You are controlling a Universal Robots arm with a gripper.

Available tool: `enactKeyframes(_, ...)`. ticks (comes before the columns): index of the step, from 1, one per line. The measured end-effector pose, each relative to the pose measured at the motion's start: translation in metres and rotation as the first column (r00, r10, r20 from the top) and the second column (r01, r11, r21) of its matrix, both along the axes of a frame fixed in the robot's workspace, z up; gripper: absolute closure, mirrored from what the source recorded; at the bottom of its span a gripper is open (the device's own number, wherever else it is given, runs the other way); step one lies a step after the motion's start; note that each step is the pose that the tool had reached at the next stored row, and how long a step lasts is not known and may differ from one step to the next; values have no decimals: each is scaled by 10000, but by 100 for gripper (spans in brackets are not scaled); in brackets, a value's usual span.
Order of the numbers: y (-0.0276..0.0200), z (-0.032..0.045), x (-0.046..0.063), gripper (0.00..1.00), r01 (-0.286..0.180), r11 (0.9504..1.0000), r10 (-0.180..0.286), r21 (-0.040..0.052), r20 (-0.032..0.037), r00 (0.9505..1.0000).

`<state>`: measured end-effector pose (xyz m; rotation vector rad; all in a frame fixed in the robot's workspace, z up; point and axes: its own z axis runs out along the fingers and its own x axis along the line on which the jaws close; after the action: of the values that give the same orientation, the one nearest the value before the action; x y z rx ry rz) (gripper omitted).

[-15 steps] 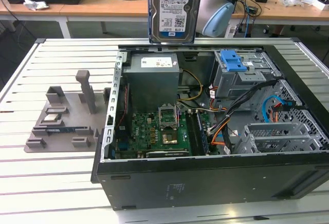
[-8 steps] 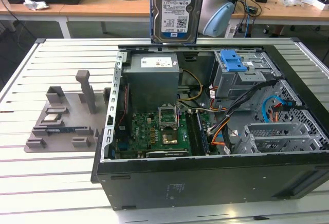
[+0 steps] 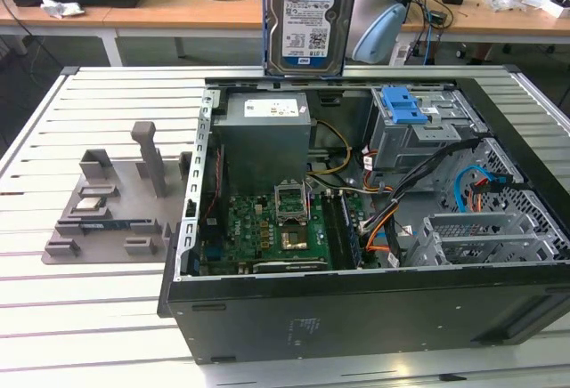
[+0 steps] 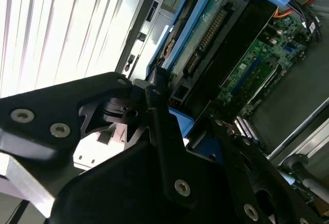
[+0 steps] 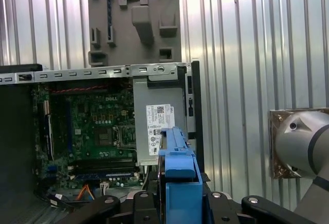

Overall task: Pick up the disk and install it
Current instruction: 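Pick up the disk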

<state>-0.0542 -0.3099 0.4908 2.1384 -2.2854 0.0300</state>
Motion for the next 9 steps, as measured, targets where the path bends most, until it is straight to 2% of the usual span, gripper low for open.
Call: enactKeyframes(9, -21, 0, 52, 63, 0, 10000, 0, -1, 0, 10000)
